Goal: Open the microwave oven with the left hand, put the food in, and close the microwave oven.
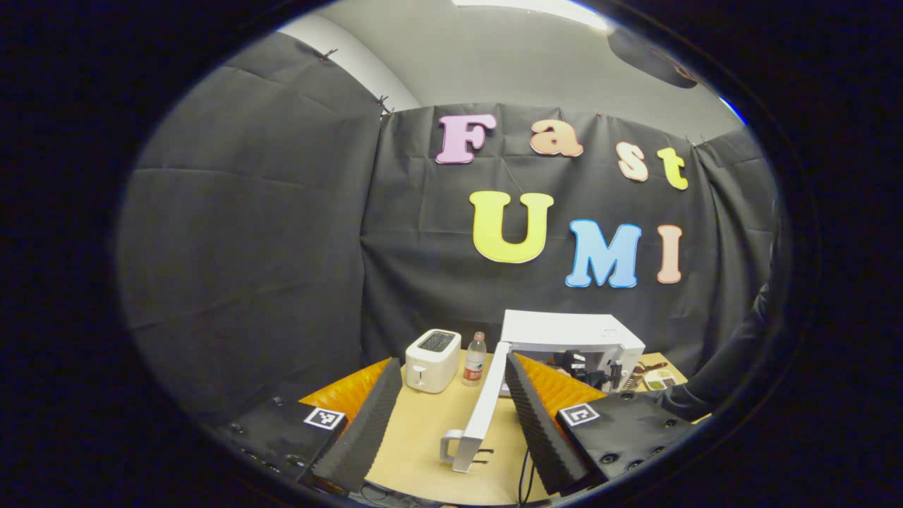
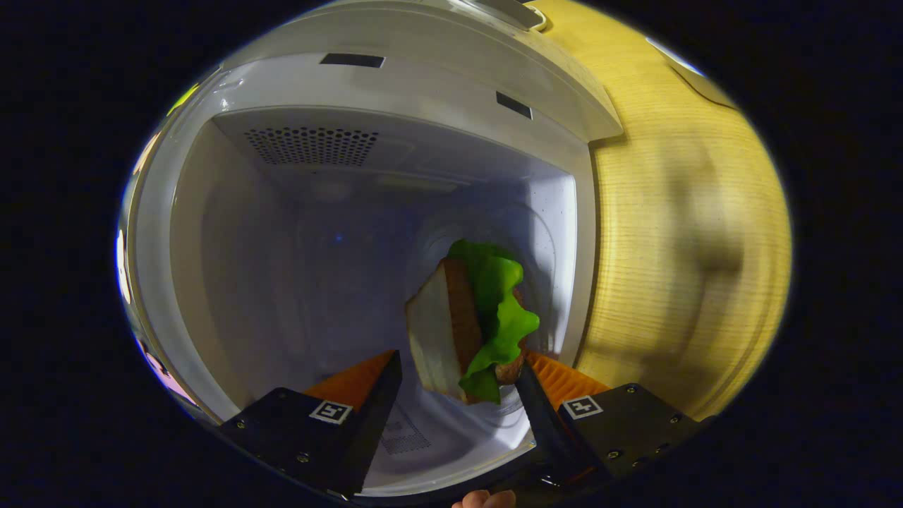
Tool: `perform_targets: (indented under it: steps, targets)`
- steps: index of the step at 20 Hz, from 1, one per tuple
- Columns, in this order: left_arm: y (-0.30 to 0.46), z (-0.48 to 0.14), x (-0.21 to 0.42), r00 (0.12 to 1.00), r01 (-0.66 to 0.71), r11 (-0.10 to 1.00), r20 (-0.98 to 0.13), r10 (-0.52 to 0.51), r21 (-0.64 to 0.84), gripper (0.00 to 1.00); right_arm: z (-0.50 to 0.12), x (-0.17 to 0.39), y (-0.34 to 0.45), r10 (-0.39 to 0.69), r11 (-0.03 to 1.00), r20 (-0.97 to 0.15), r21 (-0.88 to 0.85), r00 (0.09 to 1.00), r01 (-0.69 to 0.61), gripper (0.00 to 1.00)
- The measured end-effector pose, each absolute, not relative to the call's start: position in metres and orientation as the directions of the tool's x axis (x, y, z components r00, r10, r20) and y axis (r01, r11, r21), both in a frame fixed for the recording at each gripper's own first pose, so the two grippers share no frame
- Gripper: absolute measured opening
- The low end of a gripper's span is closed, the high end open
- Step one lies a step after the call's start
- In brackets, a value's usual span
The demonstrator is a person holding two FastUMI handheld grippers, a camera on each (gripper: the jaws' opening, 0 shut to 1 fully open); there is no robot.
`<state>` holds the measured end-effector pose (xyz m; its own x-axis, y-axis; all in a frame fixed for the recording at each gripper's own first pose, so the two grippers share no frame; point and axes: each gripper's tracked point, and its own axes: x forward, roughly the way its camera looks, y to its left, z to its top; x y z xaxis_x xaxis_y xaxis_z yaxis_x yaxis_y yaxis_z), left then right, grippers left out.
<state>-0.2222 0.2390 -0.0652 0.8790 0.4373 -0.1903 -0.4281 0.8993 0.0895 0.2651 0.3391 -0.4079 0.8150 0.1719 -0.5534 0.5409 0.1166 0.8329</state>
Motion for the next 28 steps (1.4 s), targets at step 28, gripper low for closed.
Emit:
perform_targets:
  steps: [28]
  targets:
    - [0.168, -0.114, -0.115, 0.968, -0.151, 0.985, -0.19, 0.165, 0.083, 0.94, -0.162, 0.051, 0.164, 0.222, 0.953, -0.232, 0.257, 0.947, -0.161, 0.96]
